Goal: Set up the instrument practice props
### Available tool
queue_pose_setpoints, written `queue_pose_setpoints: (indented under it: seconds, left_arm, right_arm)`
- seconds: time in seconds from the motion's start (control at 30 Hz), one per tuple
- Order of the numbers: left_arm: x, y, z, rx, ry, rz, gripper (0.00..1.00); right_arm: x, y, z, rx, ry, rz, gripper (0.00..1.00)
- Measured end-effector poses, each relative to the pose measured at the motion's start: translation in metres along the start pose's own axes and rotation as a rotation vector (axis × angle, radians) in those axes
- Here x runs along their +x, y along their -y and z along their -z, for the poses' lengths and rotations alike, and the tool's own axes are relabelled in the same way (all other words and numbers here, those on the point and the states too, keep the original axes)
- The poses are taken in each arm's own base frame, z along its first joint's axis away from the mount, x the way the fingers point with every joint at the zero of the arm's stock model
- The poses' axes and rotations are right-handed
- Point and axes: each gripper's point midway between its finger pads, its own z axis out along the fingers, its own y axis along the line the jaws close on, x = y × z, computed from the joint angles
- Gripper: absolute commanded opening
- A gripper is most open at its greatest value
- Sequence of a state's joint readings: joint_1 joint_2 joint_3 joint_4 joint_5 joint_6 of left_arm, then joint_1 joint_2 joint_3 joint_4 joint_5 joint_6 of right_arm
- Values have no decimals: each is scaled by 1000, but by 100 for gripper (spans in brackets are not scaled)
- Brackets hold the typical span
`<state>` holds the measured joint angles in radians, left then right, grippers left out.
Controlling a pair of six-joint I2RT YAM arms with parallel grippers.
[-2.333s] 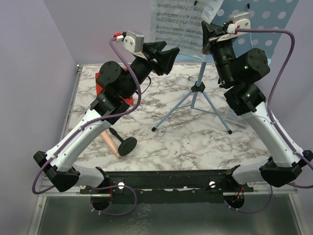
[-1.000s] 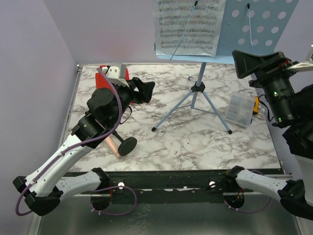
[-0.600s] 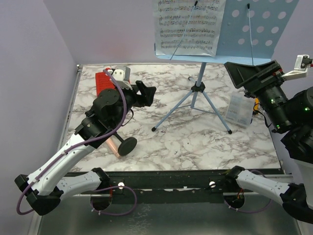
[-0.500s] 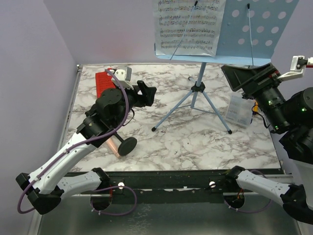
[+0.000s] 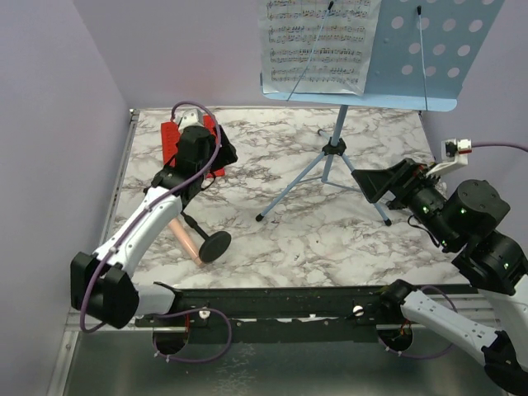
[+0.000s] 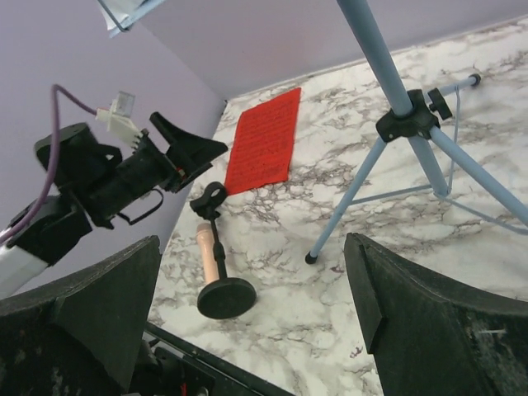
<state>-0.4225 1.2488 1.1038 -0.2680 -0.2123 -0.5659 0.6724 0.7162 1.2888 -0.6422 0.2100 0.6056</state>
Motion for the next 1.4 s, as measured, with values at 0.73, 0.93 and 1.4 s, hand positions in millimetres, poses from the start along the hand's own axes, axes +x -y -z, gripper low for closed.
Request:
queue_pose_setpoints:
  seconds: [0.73, 0.93, 1.4]
  left_arm:
    - [59, -146, -197, -384, -239, 348, 87]
    - [67, -151, -220, -367, -253, 318, 87]
    - [129, -101, -141, -207, -439, 579, 86]
  right_arm:
    - [137, 53, -32, 106, -373, -19, 100]
    - [153, 45, -48, 51, -438, 13, 100]
    - [213, 47, -102, 21, -594, -8, 100]
